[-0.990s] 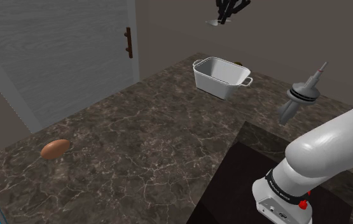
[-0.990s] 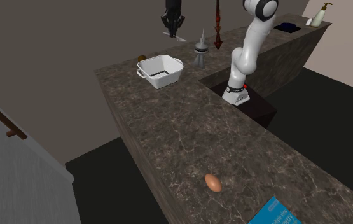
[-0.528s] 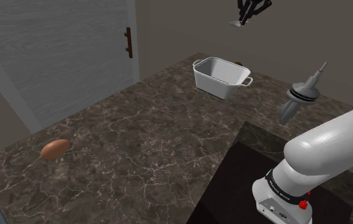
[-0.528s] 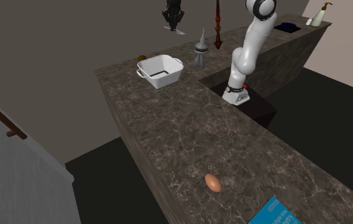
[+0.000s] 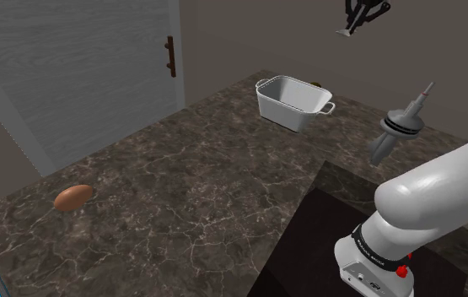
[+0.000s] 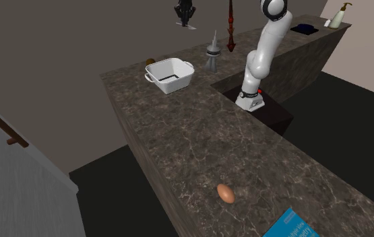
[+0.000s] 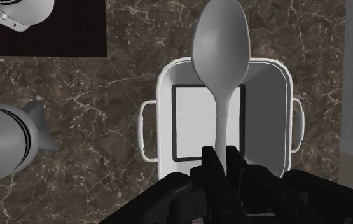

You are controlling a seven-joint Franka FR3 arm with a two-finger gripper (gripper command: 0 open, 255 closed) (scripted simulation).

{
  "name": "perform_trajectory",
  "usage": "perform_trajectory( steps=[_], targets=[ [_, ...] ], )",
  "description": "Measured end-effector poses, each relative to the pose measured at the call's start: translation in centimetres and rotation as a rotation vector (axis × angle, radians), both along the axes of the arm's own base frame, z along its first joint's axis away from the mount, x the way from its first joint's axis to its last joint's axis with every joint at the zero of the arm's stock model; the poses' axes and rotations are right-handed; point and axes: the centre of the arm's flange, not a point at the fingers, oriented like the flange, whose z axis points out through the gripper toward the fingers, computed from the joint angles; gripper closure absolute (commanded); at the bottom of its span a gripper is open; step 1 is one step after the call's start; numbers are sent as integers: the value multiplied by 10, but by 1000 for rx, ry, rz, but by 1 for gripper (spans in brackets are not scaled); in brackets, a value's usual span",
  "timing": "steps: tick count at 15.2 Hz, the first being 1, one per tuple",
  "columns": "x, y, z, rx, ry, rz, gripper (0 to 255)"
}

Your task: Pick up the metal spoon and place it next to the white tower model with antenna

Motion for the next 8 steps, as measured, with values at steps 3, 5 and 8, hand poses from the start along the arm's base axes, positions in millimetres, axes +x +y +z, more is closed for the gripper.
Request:
perform_trajectory(
  steps=[3,5,8],
  targets=[
    [-15,-35,1,0,0,0,255],
    [-26,-60,0,0,0,0,255],
    [-40,-99,0,0,0,-1,255]
  ],
)
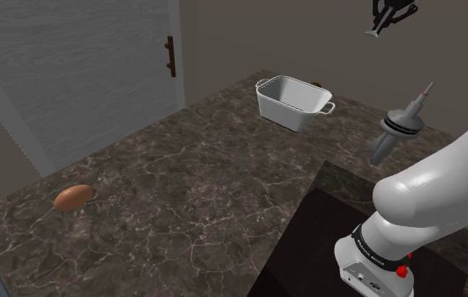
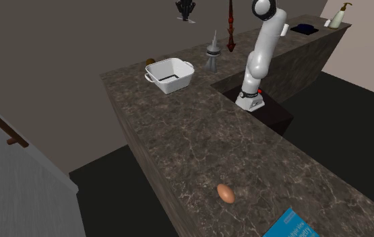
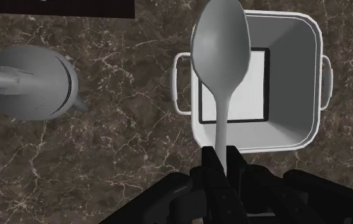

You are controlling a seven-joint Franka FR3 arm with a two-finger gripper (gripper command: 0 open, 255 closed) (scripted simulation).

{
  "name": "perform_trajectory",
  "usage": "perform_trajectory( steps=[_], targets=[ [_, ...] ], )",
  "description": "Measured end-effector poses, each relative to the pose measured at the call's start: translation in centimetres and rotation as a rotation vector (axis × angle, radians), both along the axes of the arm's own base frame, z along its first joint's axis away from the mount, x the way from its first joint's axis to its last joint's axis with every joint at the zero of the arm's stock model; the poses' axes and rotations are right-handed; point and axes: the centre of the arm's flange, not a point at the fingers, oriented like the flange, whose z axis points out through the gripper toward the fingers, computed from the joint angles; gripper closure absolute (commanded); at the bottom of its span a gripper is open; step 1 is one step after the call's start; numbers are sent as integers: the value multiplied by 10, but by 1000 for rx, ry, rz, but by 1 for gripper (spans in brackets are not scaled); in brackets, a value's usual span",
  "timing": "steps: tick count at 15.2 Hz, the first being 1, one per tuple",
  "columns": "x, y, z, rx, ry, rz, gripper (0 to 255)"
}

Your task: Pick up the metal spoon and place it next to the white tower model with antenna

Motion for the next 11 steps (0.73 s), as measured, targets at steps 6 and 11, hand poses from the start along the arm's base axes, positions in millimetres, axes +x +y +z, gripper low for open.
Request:
perform_trajectory(
  steps=[6,11],
  targets=[
    [-32,-72,1,0,0,0,255],
    [-62,-131,-1,0,-1,-2,255]
  ],
)
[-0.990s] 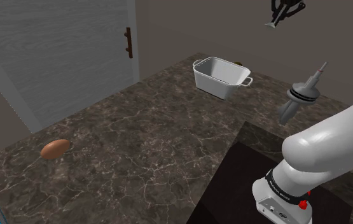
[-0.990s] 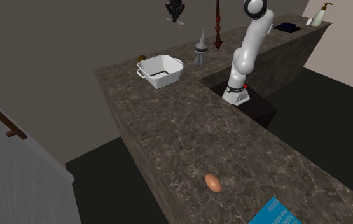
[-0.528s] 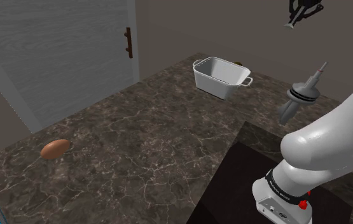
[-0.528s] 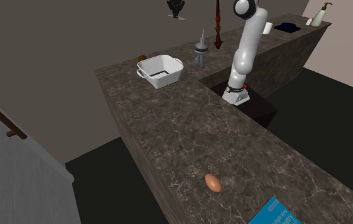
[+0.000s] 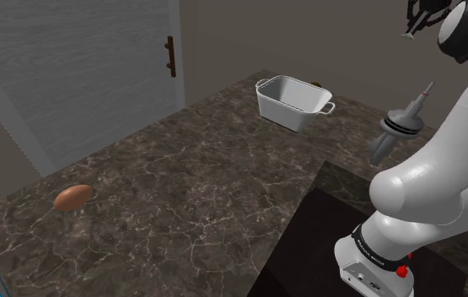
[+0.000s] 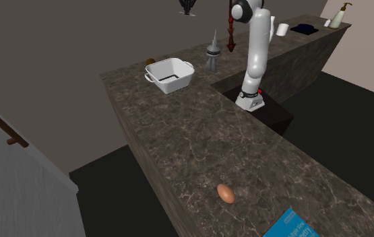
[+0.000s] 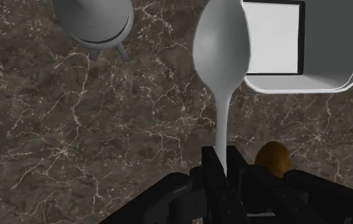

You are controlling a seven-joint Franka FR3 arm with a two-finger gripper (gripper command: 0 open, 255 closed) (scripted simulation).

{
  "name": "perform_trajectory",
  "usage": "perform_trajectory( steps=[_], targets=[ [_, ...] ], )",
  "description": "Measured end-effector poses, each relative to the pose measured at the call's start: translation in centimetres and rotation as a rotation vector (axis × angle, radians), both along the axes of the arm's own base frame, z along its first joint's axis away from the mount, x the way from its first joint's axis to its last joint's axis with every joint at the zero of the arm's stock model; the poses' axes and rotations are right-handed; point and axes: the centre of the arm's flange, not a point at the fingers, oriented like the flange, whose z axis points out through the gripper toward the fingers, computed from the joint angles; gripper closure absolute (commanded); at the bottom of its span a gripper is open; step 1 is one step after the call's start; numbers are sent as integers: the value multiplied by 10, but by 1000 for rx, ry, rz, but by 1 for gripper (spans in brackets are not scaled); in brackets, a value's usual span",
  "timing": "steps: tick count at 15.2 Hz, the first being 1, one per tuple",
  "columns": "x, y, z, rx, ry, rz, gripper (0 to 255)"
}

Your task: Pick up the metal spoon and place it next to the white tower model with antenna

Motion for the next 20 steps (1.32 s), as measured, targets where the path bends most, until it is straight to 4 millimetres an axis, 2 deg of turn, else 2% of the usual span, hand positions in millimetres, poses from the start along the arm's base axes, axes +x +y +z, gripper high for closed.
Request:
perform_trajectory(
  steps=[3,6,20],
  targets=[
    [-15,-36,3,0,0,0,255],
    [-18,-48,-10,1,1,3,255],
    [-20,-49,-82,0,1,4,255]
  ],
)
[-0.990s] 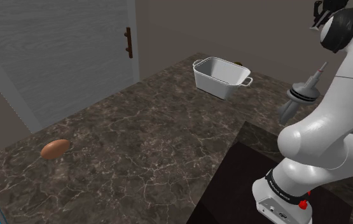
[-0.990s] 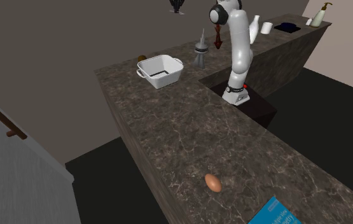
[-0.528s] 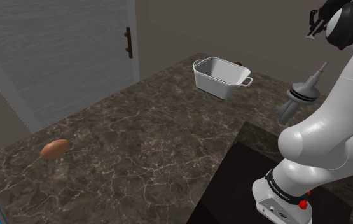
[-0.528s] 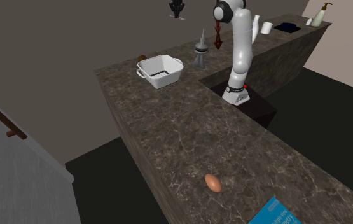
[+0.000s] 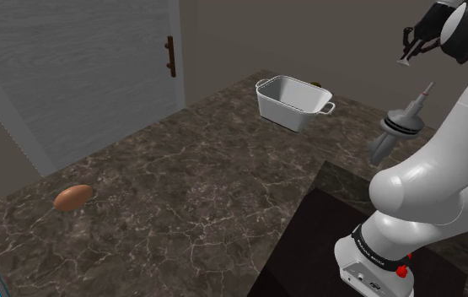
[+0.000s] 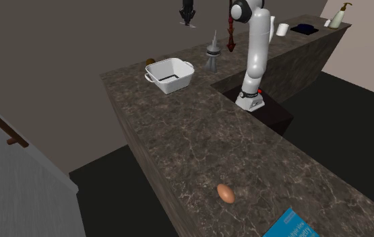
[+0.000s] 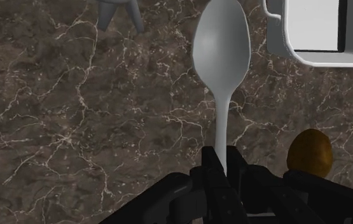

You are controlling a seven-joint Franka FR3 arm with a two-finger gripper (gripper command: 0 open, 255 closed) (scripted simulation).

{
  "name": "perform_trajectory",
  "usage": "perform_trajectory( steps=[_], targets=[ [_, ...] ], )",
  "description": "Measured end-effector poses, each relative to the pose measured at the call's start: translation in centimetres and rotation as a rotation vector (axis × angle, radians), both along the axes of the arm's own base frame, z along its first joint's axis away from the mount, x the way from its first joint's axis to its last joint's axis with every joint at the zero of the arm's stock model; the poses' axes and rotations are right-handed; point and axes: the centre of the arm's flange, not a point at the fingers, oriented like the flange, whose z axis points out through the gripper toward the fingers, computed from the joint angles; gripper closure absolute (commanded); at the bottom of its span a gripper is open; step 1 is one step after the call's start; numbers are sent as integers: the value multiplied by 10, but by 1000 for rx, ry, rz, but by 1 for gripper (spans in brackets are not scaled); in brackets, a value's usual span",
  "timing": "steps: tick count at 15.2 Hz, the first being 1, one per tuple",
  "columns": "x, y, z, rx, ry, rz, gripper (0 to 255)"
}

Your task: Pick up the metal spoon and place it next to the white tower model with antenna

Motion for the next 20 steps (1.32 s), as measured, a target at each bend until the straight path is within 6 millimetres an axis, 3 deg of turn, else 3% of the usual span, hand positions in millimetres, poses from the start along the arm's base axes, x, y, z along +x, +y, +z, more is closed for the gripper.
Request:
perform_trajectory(
  steps=[20],
  targets=[
    [2,0,-108,0,0,0,255]
  ],
)
